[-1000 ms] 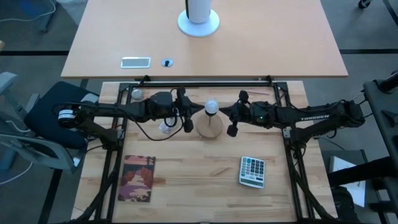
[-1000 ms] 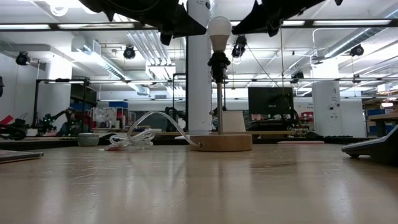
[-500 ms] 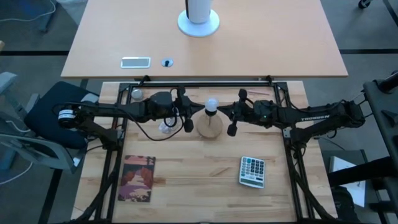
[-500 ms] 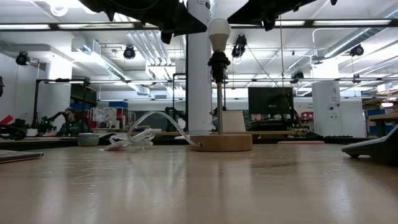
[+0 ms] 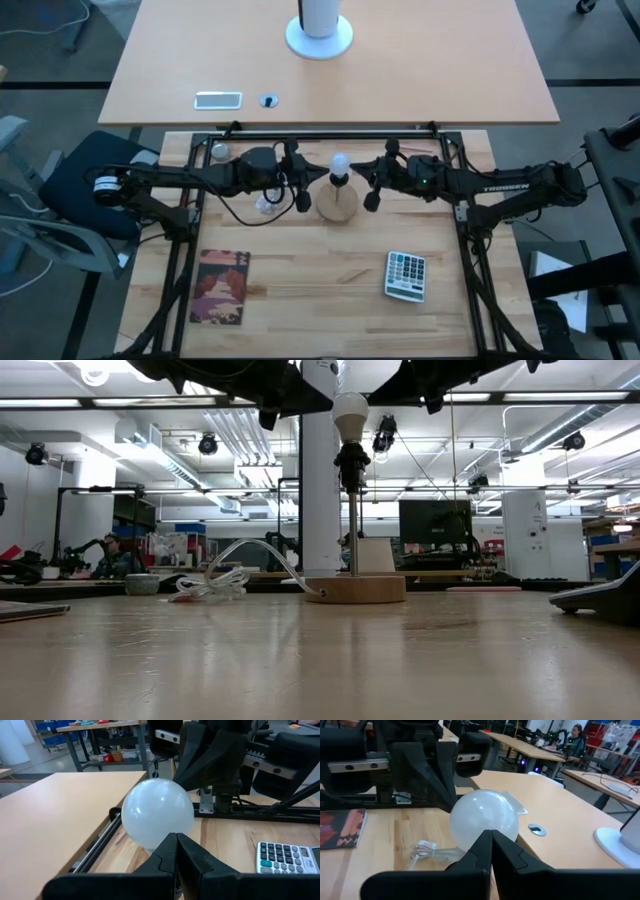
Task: Screw lightbulb
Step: Insert the lightbulb into the lamp
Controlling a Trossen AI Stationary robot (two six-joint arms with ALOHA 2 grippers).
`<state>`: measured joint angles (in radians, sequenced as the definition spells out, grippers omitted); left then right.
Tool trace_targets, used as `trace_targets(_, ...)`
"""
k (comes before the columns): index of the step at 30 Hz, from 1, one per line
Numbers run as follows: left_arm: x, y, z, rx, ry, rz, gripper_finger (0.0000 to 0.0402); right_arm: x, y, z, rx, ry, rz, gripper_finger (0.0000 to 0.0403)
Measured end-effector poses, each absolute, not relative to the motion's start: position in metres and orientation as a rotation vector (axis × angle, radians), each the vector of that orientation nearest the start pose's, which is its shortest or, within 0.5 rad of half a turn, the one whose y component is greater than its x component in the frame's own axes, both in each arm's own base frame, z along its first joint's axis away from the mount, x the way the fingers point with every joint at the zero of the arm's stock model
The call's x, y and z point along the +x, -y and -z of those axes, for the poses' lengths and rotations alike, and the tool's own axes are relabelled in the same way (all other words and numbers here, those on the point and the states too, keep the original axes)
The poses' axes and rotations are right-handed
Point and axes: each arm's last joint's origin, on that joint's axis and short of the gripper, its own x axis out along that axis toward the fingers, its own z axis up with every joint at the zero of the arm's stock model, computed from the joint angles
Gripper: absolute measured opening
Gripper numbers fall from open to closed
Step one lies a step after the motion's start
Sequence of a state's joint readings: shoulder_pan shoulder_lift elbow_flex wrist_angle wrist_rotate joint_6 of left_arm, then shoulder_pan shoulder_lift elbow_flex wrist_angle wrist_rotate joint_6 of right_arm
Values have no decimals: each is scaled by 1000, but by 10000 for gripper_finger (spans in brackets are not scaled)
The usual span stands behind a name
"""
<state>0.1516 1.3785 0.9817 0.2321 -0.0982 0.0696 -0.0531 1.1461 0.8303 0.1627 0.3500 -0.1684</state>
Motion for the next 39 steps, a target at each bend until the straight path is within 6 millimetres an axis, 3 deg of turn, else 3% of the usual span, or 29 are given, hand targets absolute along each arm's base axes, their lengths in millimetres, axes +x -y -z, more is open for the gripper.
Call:
trace_targets(15, 310, -52, -308, 93, -168, -278, 0, 255, 26, -310, -207, -196, 459, 0)
trace_targets(30, 309, -57, -309, 92, -167, -294, 0, 256, 23, -310, -160, -184, 381, 0)
trace_targets(39, 309, -58, -309, 92, -167, -296, 0, 256, 31, -305, -171, -224, 499, 0)
